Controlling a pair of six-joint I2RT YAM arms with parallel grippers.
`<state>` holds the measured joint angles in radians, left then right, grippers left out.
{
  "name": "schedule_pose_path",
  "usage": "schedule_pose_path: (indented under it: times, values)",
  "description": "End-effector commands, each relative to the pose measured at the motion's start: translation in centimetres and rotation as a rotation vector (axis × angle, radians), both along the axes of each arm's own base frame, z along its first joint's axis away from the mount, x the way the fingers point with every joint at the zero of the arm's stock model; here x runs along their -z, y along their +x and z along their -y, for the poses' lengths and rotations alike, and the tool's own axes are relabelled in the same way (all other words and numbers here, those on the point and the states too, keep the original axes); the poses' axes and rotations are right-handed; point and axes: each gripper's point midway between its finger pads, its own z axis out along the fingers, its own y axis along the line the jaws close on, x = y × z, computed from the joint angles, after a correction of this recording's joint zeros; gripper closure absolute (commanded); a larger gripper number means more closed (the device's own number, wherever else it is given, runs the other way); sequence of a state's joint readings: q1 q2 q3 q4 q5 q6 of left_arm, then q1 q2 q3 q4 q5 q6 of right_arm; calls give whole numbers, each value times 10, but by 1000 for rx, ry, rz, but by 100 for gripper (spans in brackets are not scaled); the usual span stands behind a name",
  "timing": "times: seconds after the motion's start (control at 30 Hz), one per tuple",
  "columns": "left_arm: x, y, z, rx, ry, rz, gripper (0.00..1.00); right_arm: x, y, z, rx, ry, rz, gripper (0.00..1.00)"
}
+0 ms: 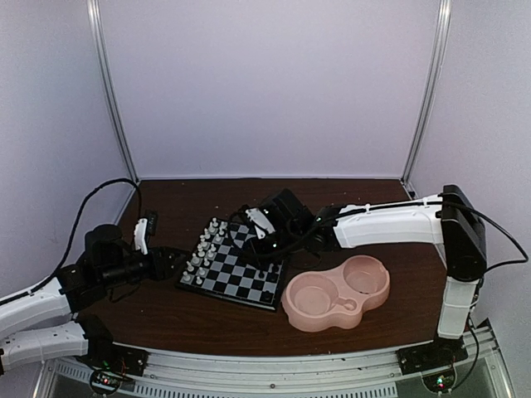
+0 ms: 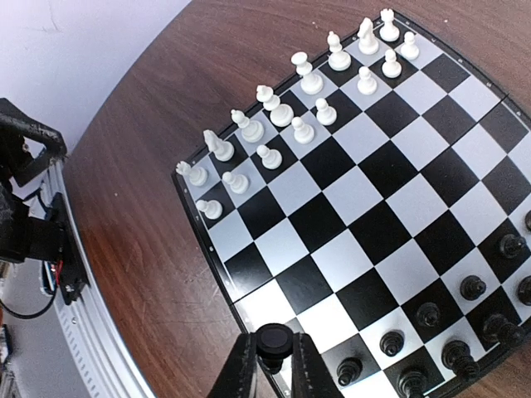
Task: Set up the chess pieces on the board
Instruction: Place the pawn at h7, then pass from the right arm to the left
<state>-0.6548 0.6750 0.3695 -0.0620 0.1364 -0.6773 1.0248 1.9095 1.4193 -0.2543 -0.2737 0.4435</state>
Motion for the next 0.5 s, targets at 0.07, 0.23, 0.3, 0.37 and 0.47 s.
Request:
schedule_pose_path:
  times: [0.07, 0.23, 0.3, 0.37, 0.47]
  values:
    - [-32, 3, 24, 70, -193, 161, 52, -62, -6, -34, -8, 362, -78, 88]
    - [-25, 4, 36, 91, -188, 162, 55, -69, -5, -38, 8, 431, -101, 88]
    - [-24, 5, 41, 100, -187, 161, 55, -72, -5, -40, 7, 452, -105, 88]
    - [-23, 5, 45, 107, -193, 159, 56, -73, -6, -41, 4, 462, -112, 88]
    - [-24, 5, 52, 134, -203, 151, 59, -76, -7, -42, -2, 476, -117, 88]
